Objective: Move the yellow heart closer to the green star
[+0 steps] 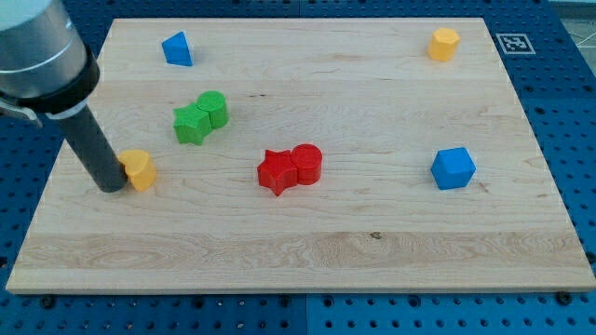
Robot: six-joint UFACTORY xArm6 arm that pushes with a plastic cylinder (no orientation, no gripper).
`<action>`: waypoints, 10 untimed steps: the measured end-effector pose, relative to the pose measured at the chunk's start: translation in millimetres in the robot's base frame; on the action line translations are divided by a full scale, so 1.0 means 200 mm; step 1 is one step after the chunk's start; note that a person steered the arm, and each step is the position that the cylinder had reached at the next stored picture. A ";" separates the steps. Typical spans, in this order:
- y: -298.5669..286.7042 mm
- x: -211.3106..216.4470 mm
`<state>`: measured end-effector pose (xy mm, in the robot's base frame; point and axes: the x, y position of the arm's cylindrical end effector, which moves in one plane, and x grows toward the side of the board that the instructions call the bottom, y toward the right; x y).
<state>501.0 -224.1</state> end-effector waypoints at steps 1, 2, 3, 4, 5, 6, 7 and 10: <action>-0.07 -0.02; -0.06 -0.02; 0.04 -0.02; 0.11 -0.02; 0.18 -0.02; 0.23 -0.02; 0.27 -0.01; 0.40 0.02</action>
<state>504.4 -143.6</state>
